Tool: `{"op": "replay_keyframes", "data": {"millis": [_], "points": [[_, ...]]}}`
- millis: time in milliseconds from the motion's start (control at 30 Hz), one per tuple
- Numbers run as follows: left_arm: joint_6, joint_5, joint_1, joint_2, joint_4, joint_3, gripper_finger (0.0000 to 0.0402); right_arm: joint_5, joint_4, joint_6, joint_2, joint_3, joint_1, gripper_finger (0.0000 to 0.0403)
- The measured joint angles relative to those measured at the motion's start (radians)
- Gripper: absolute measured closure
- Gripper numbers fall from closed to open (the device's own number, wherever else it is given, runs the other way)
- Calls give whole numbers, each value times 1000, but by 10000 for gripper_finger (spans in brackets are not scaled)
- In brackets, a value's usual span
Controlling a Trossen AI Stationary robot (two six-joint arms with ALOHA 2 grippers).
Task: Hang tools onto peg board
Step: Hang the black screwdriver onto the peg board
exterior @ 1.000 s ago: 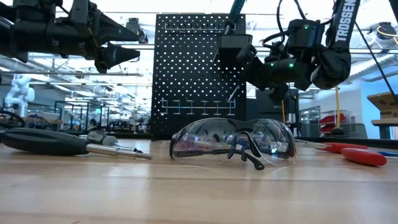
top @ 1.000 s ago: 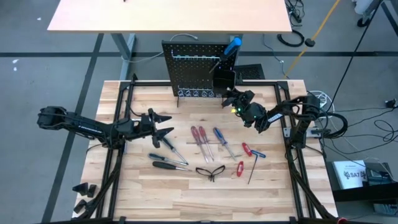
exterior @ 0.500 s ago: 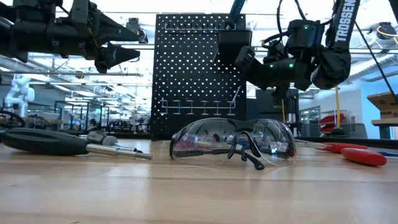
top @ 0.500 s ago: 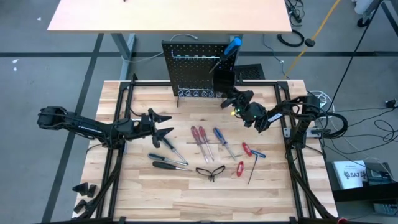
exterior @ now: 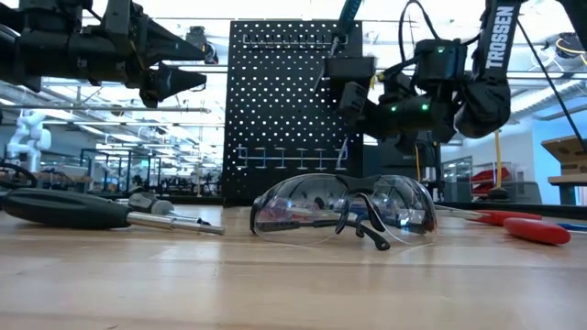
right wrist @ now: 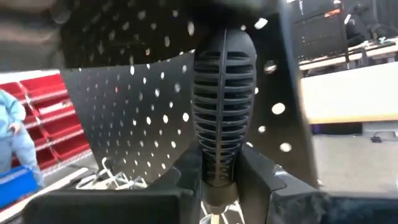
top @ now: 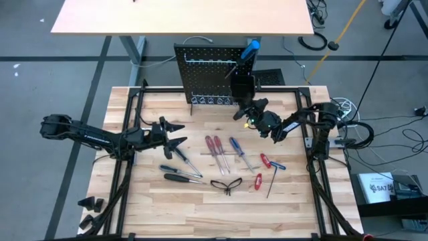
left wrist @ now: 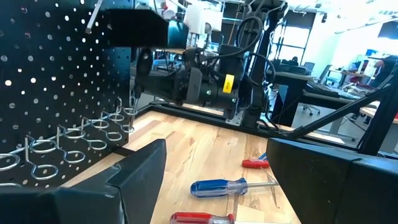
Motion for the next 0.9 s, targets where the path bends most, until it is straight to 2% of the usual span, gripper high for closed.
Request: {"op": "replay_keyframes", "data": {"millis": [300, 733, 900], "points": [[0, 0, 0, 0, -10, 0, 116, -2, -52, -96, 28, 58, 2, 346], [8, -4, 0, 0, -31, 0, 116, 6, 6, -146, 27, 56, 5, 346], [8, -5, 0, 0, -34, 0, 116, 6, -22, -171, 27, 56, 8, 346]]}}
